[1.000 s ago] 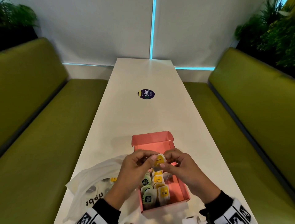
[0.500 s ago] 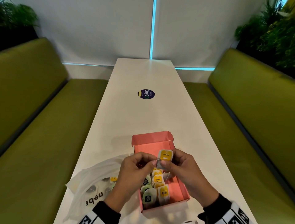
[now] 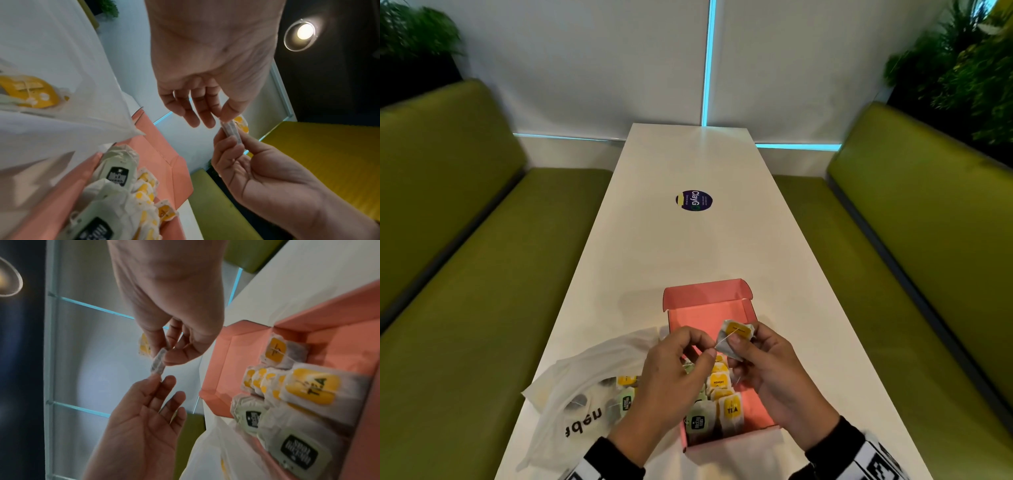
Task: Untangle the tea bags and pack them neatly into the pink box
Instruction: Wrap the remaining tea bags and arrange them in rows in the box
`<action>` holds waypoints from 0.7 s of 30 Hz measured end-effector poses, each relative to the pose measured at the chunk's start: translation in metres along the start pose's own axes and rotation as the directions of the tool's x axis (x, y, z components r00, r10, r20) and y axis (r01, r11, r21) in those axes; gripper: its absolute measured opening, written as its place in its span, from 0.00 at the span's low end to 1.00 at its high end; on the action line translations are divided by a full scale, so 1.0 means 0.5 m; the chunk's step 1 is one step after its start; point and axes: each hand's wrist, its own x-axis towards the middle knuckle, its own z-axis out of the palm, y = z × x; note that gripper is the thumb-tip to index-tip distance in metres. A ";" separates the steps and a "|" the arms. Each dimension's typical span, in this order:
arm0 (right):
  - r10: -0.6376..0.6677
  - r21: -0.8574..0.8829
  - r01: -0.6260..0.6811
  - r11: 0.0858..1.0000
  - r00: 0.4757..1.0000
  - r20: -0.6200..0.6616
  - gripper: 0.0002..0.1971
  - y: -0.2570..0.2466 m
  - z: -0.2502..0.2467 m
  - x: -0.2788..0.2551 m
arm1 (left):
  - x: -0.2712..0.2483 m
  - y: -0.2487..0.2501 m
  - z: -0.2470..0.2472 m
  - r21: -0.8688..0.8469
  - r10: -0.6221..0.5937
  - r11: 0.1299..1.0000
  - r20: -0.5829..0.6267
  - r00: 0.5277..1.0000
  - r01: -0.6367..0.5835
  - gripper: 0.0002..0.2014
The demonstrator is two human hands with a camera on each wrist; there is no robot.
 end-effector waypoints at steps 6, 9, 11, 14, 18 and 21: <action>0.042 0.042 -0.044 0.998 0.999 0.029 0.13 0.002 -0.004 0.003 | -0.004 -0.011 0.002 0.076 0.064 0.995 0.000 0.998 -0.063 0.04; 0.051 0.044 -0.052 0.998 0.998 0.024 0.14 0.002 -0.008 0.005 | -0.004 -0.015 0.005 0.092 0.062 0.994 0.008 0.998 -0.063 0.09; 0.071 0.065 -0.072 0.995 0.997 0.022 0.13 0.002 -0.008 0.005 | -0.004 -0.018 0.006 0.126 0.096 0.987 0.002 0.995 -0.095 0.11; 0.105 0.106 -0.109 0.988 0.994 0.036 0.10 -0.002 -0.007 0.005 | -0.004 -0.026 0.003 0.205 0.189 0.962 -0.026 0.982 -0.179 0.08; 0.141 0.168 -0.147 0.975 0.989 0.044 0.08 -0.009 -0.007 0.009 | -0.003 -0.037 -0.001 0.249 0.225 0.944 0.002 0.974 -0.218 0.04; 0.124 0.134 -0.127 0.983 0.992 0.028 0.07 -0.008 -0.003 0.011 | -0.011 -0.027 0.004 0.208 0.213 0.954 0.042 0.976 -0.217 0.04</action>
